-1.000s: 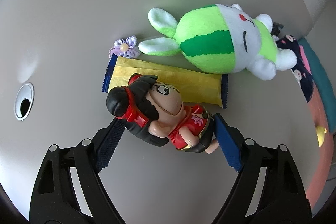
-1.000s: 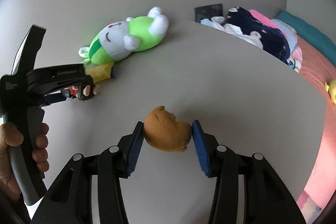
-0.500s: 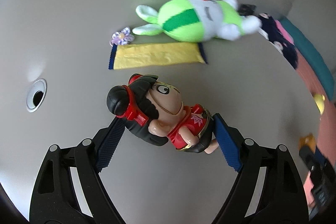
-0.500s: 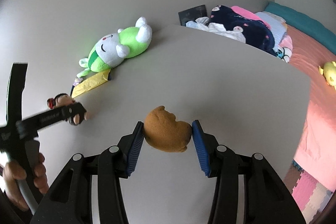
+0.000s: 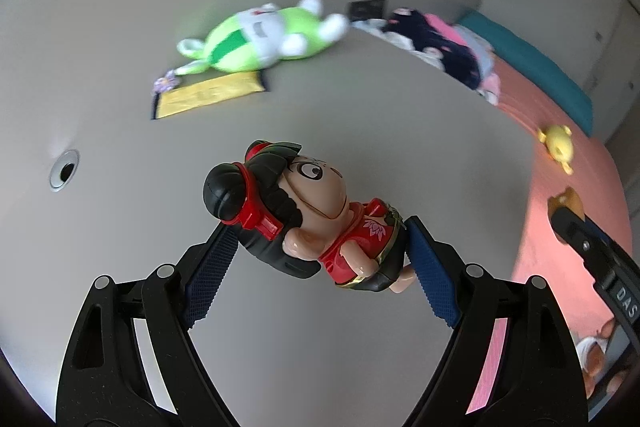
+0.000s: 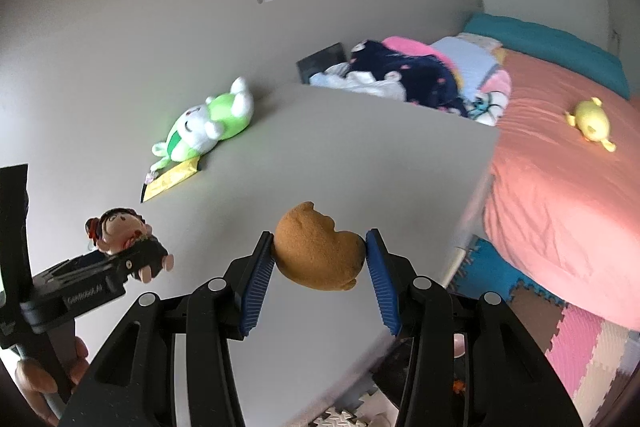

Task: Collect trash
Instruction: 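Carry the doll figure and bear toy over the black bin and open both tools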

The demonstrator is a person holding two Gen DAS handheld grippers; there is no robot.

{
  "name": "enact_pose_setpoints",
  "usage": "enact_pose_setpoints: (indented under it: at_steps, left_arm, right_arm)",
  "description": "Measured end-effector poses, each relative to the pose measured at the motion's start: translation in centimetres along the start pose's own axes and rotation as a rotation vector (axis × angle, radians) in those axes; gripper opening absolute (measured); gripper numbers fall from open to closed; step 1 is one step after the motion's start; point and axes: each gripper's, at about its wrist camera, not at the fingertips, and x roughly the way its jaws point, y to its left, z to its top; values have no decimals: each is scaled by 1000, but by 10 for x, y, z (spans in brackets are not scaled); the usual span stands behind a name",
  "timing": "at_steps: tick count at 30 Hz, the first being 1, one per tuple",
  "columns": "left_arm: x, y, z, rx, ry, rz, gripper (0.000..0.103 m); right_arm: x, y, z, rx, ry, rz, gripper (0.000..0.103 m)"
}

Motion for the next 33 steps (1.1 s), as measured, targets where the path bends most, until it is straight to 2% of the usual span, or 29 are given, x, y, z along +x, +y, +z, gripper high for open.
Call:
enact_pose_setpoints:
  at_steps: [7, 18, 25, 33]
  left_arm:
    - [-19, -69, -31, 117, -7, -78, 82]
    - [-15, -182, -81, 316, 35, -172, 82]
    - [-3, -227, -110, 422, 69, -180, 82]
    - [13, -250, -126, 480, 101, -163, 82]
  right_arm:
    - [-41, -56, -24, 75, -33, -52, 48]
    - [-89, -144, -59, 178, -51, -164, 48]
    - [-98, -183, -76, 234, -40, -209, 48]
    - [-87, -207, -84, 273, -11, -227, 48]
